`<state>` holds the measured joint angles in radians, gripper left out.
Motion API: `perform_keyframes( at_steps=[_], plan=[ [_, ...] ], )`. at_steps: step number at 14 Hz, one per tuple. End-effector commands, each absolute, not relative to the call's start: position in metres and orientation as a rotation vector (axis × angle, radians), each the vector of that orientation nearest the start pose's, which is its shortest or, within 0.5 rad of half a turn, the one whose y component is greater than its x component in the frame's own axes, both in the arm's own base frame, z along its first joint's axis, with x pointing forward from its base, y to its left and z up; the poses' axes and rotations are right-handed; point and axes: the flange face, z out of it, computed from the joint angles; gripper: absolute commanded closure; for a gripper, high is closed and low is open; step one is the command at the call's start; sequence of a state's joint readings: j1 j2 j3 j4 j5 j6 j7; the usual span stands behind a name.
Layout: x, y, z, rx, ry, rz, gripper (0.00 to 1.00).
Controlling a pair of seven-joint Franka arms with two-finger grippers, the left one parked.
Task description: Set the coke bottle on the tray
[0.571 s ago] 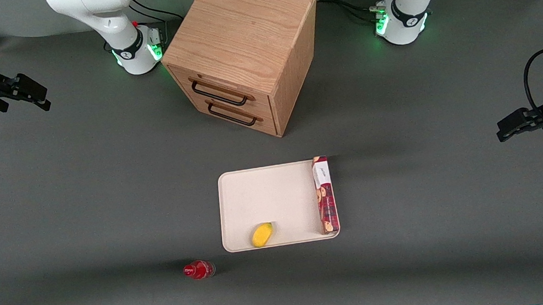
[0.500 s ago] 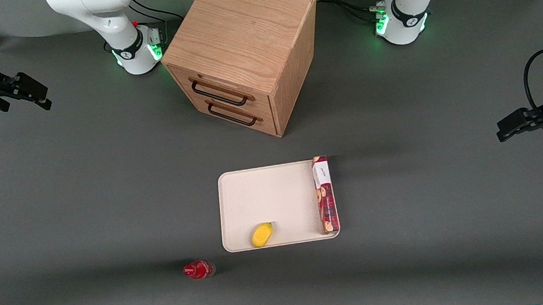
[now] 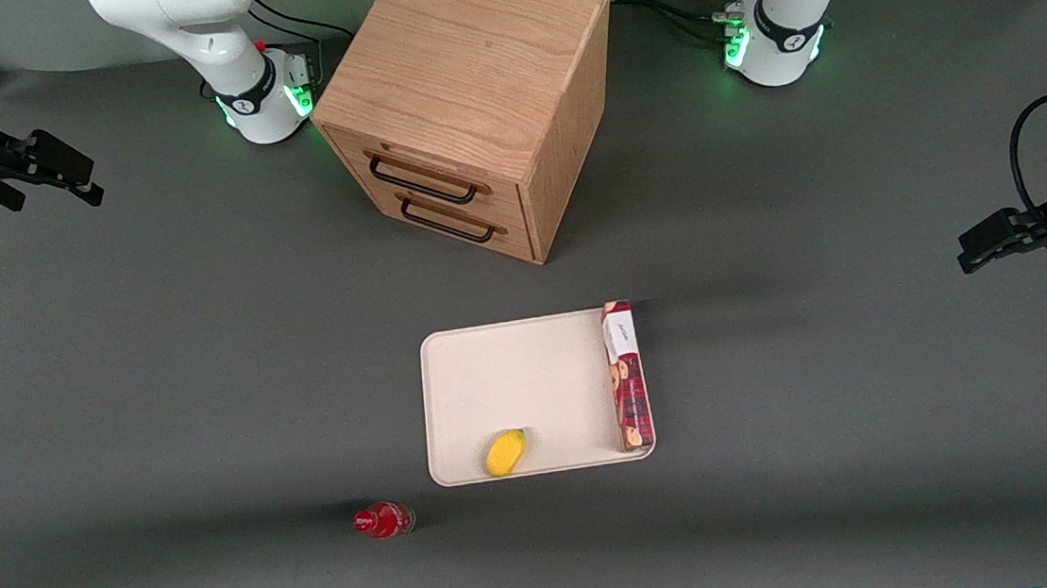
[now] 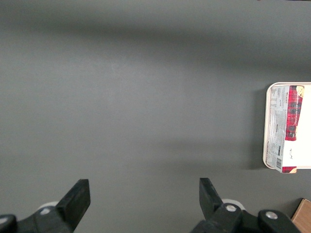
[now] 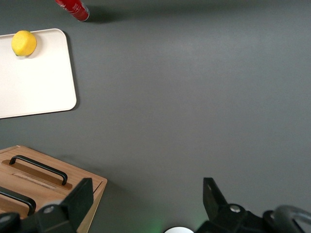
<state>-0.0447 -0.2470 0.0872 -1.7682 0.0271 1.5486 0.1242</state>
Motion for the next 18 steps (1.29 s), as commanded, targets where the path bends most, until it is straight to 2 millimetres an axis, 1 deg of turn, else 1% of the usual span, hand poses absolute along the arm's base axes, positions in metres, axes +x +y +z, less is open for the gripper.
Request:
perform_keyframes(
  at_steps=[1,2,4,5,6,7,8,9,10,11,12,13,15,16,17,18],
  plan=[
    [0.474,0.047,0.664,-3.116,0.08,-0.071,0.0],
    [0.488,0.063,0.662,-3.118,0.036,-0.066,0.0],
    [0.536,0.095,0.665,-3.094,-0.034,-0.091,0.0],
    [0.561,0.105,0.661,-3.076,-0.038,-0.095,0.0],
    [0.586,0.113,0.651,-3.054,-0.015,-0.087,0.0],
    [0.609,0.126,0.633,-3.04,-0.005,-0.059,0.0],
    [0.63,0.144,0.618,-3.037,-0.005,-0.061,0.0],
    [0.653,0.156,0.597,-3.037,0.031,-0.067,0.0],
    [0.676,0.168,0.577,-3.026,0.06,-0.108,0.0],
    [0.695,0.177,0.555,-3.019,0.074,-0.143,0.0],
    [0.71,0.187,0.527,-3.008,0.094,-0.178,0.0],
    [0.72,0.202,0.505,-3.021,0.104,-0.229,0.0],
    [0.743,0.21,0.453,-3.054,0.179,-0.326,0.0],
    [0.749,0.219,0.429,-3.062,0.168,-0.355,0.0],
    [0.755,0.224,0.409,-3.061,0.154,-0.389,0.0],
    [0.756,0.237,0.391,-3.064,0.157,-0.415,0.0]
  ],
)
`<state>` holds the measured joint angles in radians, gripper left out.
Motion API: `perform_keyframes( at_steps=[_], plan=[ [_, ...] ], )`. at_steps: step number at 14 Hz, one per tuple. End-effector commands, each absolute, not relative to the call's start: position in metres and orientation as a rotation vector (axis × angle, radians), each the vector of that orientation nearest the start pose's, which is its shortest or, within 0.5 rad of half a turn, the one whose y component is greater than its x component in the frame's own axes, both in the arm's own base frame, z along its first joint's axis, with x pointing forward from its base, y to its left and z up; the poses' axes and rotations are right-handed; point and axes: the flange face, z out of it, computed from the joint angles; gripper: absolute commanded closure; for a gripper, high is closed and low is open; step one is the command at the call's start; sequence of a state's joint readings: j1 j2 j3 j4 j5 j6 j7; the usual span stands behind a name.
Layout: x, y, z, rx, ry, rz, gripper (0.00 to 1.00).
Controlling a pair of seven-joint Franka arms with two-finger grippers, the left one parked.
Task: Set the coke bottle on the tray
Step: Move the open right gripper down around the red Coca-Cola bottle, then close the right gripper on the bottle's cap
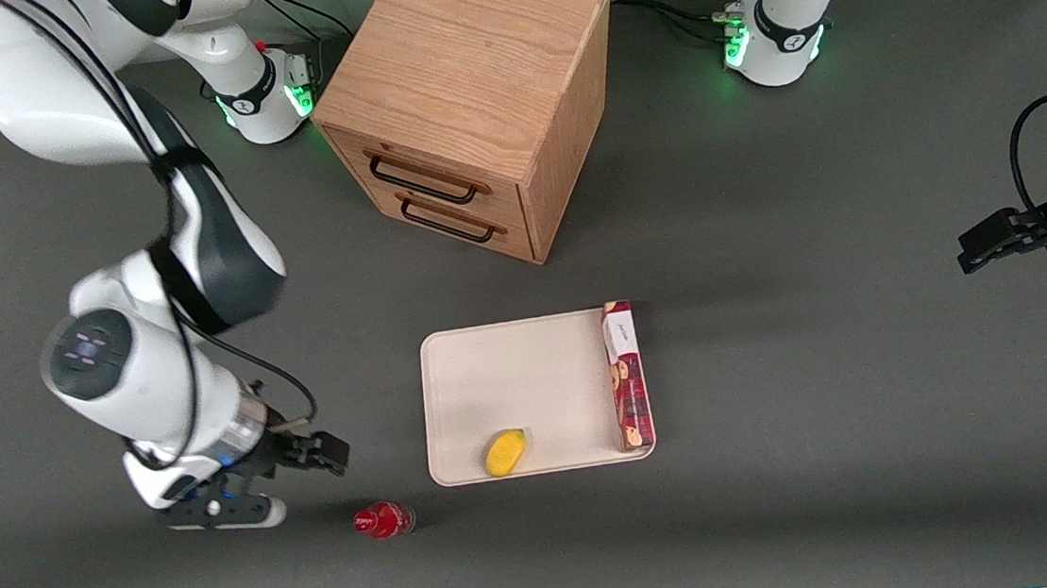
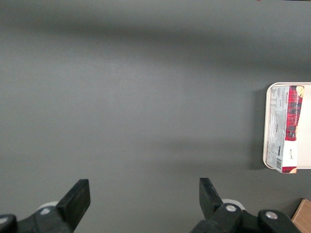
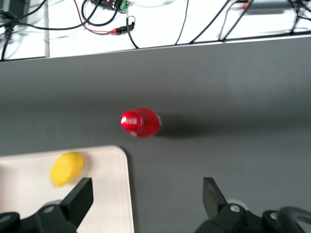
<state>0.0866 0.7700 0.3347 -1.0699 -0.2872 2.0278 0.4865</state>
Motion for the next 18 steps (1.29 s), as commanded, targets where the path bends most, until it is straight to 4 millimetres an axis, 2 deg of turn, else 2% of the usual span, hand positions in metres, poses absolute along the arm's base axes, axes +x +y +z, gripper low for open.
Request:
perform_keyframes(
  at_steps=[1,3,8,9,11,13,16,18],
  plan=[
    [0.76,0.241,0.377,-3.067,0.199,-0.46,0.0],
    [0.76,0.255,0.358,-3.072,0.213,-0.513,0.0],
    [0.763,0.269,0.321,-3.073,0.225,-0.607,0.01],
    [0.763,0.269,0.316,-3.077,0.215,-0.618,0.04],
    [0.764,0.269,0.312,-3.08,0.2,-0.631,0.15],
    [0.765,0.267,0.31,-3.129,0.137,-0.695,0.21],
    [0.766,0.267,0.314,-3.132,0.117,-0.716,0.21],
    [0.767,0.267,0.318,-3.128,0.117,-0.726,0.29]
  ],
)
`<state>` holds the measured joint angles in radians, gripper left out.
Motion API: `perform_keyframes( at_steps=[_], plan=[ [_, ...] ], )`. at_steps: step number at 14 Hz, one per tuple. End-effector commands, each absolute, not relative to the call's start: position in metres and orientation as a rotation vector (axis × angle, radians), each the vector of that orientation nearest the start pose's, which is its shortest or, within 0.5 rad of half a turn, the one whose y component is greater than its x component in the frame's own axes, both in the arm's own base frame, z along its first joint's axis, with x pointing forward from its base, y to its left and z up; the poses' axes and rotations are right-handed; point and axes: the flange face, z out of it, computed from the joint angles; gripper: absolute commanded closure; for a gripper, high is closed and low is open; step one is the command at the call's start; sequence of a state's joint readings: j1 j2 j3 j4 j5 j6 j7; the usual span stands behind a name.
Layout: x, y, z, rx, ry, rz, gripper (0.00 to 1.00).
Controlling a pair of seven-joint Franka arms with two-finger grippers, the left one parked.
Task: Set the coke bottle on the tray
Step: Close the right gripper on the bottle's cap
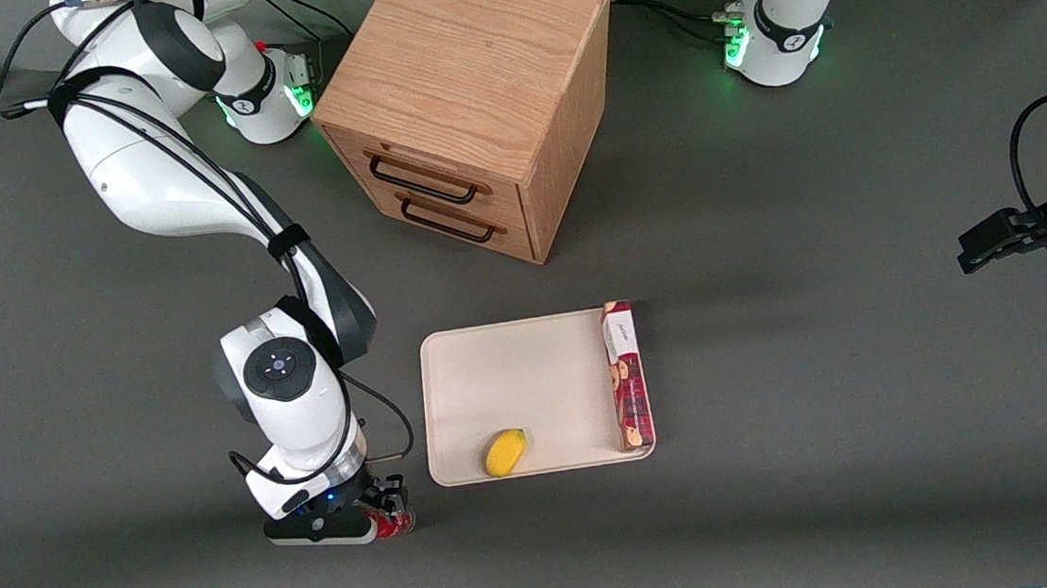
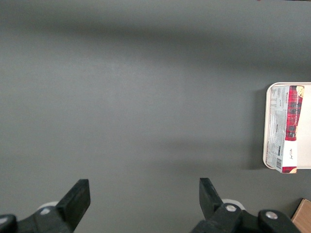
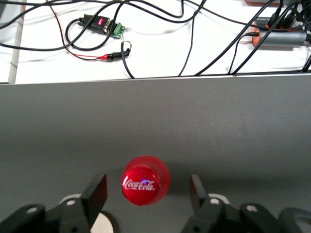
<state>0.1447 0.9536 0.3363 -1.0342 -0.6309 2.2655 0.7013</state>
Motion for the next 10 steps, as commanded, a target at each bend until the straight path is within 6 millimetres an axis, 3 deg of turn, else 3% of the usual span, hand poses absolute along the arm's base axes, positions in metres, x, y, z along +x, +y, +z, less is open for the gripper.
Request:
perform_keyframes(
  at_steps=[1,2,5,8,10],
  plan=[
    [0.767,0.268,0.319,-3.125,0.119,-0.728,0.37],
    [0.767,0.268,0.319,-3.125,0.121,-0.728,0.47],
    [0.765,0.273,0.321,-3.115,0.117,-0.723,0.96],
    [0.765,0.272,0.333,-3.113,0.116,-0.722,1.0],
    [0.757,0.279,0.355,-3.128,0.068,-0.669,1.0]
  ],
)
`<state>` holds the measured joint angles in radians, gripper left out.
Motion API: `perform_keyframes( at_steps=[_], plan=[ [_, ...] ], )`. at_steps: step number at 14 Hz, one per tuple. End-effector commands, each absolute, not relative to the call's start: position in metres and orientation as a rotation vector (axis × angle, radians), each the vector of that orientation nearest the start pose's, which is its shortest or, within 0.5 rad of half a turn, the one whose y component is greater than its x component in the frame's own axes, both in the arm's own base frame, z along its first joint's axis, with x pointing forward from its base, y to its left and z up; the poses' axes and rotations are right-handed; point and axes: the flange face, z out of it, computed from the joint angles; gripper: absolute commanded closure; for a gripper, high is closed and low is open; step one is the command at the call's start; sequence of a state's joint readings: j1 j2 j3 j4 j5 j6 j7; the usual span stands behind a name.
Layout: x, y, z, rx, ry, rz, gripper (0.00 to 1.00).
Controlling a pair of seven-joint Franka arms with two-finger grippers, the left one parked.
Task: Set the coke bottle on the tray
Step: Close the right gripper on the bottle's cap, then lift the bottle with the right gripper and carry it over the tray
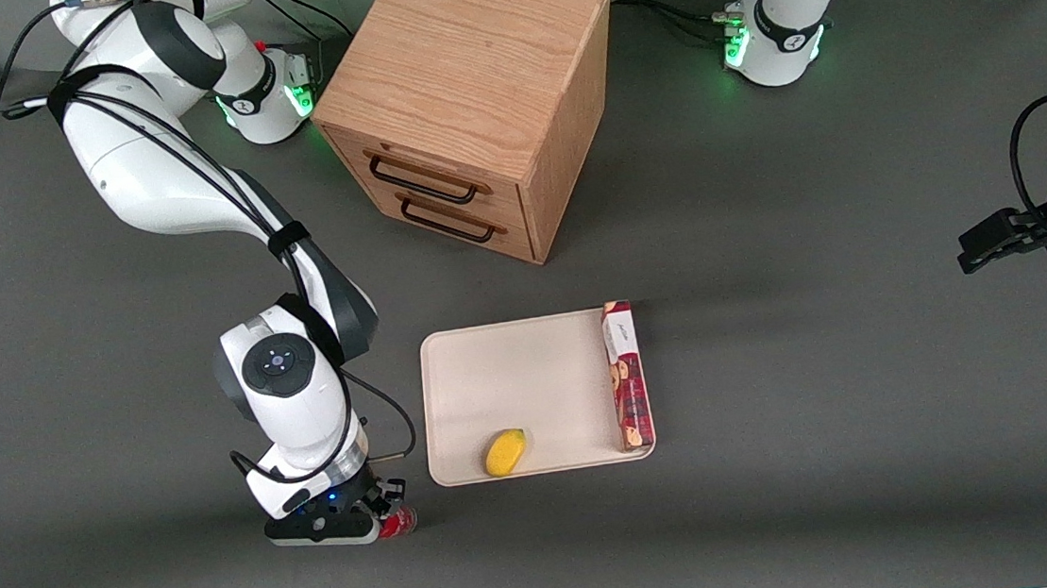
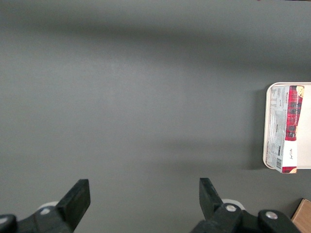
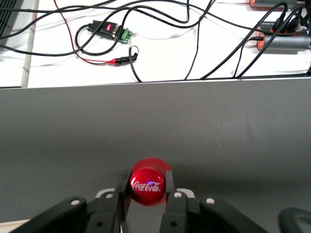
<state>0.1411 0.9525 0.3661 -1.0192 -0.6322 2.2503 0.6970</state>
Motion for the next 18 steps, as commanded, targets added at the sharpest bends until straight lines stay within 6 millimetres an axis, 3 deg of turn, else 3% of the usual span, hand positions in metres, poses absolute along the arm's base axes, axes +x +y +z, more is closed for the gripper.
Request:
perform_keyframes(
  at_steps=[1,3,6,9,11,14,15,16,18],
  plan=[
    [0.75,0.28,0.377,-3.155,0.009,-0.632,1.0],
    [0.733,0.273,0.441,-3.202,-0.053,-0.572,1.0],
    [0.693,0.274,0.521,-3.254,-0.126,-0.454,1.0],
    [0.652,0.291,0.582,-3.203,-0.119,-0.369,1.0],
    [0.635,0.3,0.609,-3.154,-0.045,-0.335,1.0],
    [0.619,0.33,0.618,-3.071,0.112,-0.33,1.0],
    [0.622,0.344,0.607,-3.024,0.242,-0.332,1.0],
    [0.626,0.357,0.583,-3.011,0.304,-0.299,1.0],
    [0.626,0.375,0.531,-3.069,0.282,-0.3,1.0]
  ],
)
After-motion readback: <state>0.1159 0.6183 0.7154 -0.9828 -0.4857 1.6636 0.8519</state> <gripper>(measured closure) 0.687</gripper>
